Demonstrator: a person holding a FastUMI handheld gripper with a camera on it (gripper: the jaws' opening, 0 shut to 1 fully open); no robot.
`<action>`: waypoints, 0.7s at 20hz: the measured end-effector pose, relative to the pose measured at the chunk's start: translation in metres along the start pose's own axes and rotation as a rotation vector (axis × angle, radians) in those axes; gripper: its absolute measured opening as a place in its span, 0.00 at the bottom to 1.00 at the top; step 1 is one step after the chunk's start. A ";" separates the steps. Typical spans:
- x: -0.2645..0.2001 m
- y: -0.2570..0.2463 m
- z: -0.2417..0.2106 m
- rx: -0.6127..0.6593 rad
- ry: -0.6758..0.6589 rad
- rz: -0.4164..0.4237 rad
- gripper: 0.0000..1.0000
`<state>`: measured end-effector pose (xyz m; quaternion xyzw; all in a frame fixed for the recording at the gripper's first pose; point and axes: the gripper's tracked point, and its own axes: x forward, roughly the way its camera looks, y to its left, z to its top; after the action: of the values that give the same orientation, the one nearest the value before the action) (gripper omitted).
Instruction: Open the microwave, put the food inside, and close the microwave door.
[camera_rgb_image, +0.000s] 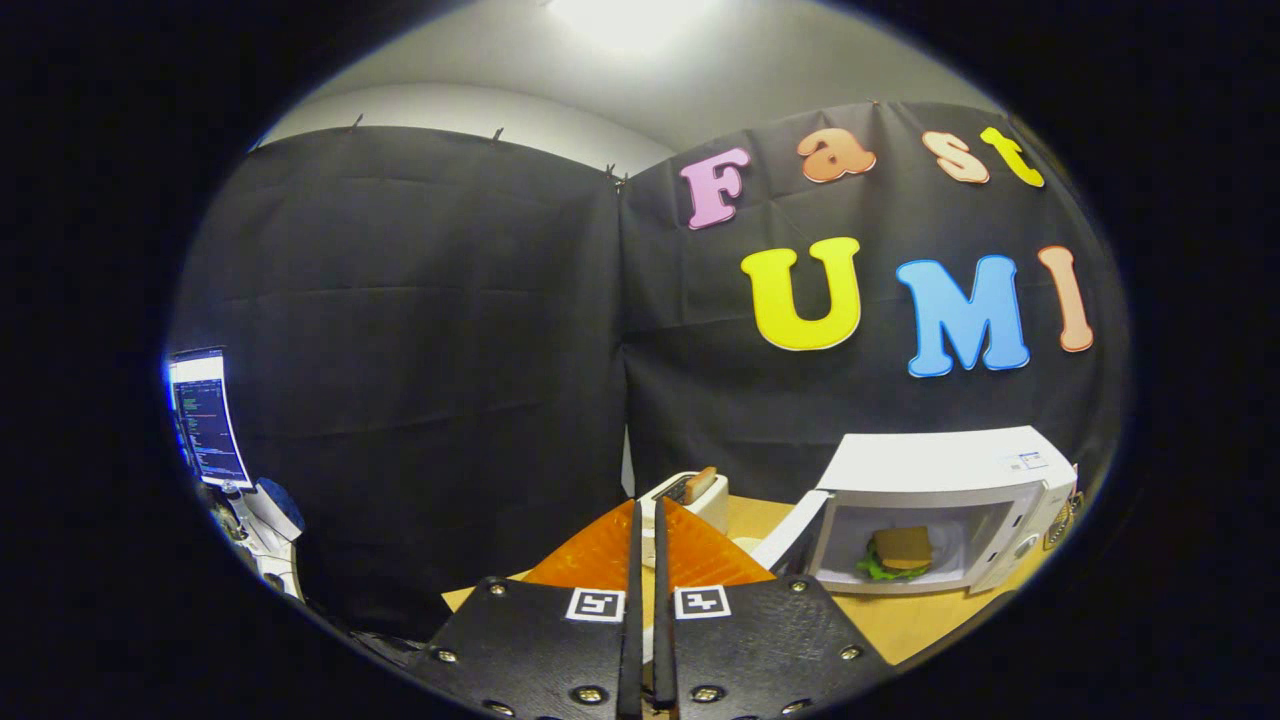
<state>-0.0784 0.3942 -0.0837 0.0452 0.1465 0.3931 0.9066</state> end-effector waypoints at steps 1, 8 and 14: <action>0.003 0.010 -0.006 0.006 0.011 0.020 0.04; 0.020 0.057 -0.050 0.041 0.100 0.117 0.04; 0.025 0.079 -0.095 0.031 0.196 0.157 0.04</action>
<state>-0.1460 0.4633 -0.1644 0.0318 0.2366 0.4632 0.8535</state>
